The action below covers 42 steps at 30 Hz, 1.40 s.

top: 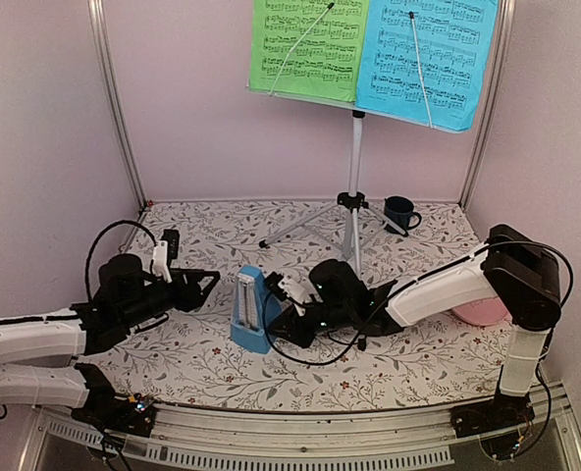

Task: Set up the instrument practice props

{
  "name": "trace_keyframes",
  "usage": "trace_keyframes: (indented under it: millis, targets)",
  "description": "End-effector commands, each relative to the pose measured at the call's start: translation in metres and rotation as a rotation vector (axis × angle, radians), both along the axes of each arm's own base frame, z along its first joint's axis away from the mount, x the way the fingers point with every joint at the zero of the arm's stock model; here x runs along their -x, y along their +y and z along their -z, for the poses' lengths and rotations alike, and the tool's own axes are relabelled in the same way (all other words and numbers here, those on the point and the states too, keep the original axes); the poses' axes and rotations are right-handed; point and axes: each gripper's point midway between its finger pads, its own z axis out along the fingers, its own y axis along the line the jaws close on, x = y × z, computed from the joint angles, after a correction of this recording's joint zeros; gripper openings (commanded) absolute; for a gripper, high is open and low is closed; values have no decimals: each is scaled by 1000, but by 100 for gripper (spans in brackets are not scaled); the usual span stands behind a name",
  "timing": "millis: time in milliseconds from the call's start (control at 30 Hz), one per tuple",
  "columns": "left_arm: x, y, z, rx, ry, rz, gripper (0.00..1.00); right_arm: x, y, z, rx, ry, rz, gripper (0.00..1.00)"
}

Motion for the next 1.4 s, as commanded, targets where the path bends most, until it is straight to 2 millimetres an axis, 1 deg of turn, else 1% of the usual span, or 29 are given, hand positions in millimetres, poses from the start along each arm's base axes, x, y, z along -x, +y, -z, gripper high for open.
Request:
trace_keyframes:
  millis: [0, 33, 100, 133, 200, 267, 333, 500, 567, 700, 800, 867, 1033, 1200, 1367]
  targets:
    - [19, 5, -14, -35, -82, 25, 63, 13, 8, -29, -135, -5, -60, 24]
    - [25, 2, -21, -31, -110, 43, 68, 14, 6, -31, -139, -12, -58, 25]
    - [32, -4, -31, -41, -157, 73, 83, 13, 1, -37, -144, -28, -47, 29]
    - [35, -9, -33, -49, -161, 85, 89, 12, -1, -39, -145, -34, -42, 32]
    - [35, -18, -33, -82, -158, 109, 95, 10, -7, -43, -150, -44, -28, 39]
    - [32, -29, -28, -115, -133, 127, 98, 6, -13, -44, -150, -39, -9, 50]
    - [30, -38, -28, -138, -131, 143, 99, 0, -20, -44, -152, -28, 17, 56]
    - [27, -56, -24, -189, -114, 135, 99, -13, -34, -43, -150, -7, 84, 63]
    - [29, -62, -22, -180, -102, 129, 99, -14, -36, -43, -150, -3, 94, 64]
    - [26, -64, -15, -169, -71, 55, 96, -15, -40, -39, -144, 3, 113, 67]
    - [23, -70, -9, -186, -46, 6, 95, -19, -41, -39, -143, 5, 132, 71]
    - [19, -71, 3, -206, -6, -36, 92, -22, -43, -39, -145, 10, 154, 75]
    - [13, -80, 19, -223, 33, -65, 87, -25, -45, -38, -148, 24, 178, 80]
    - [9, -95, 42, -286, 62, -31, 81, -26, -47, -36, -147, 26, 181, 81]
    - [4, -96, 57, -343, 87, -55, 71, -27, -49, -35, -143, 25, 191, 82]
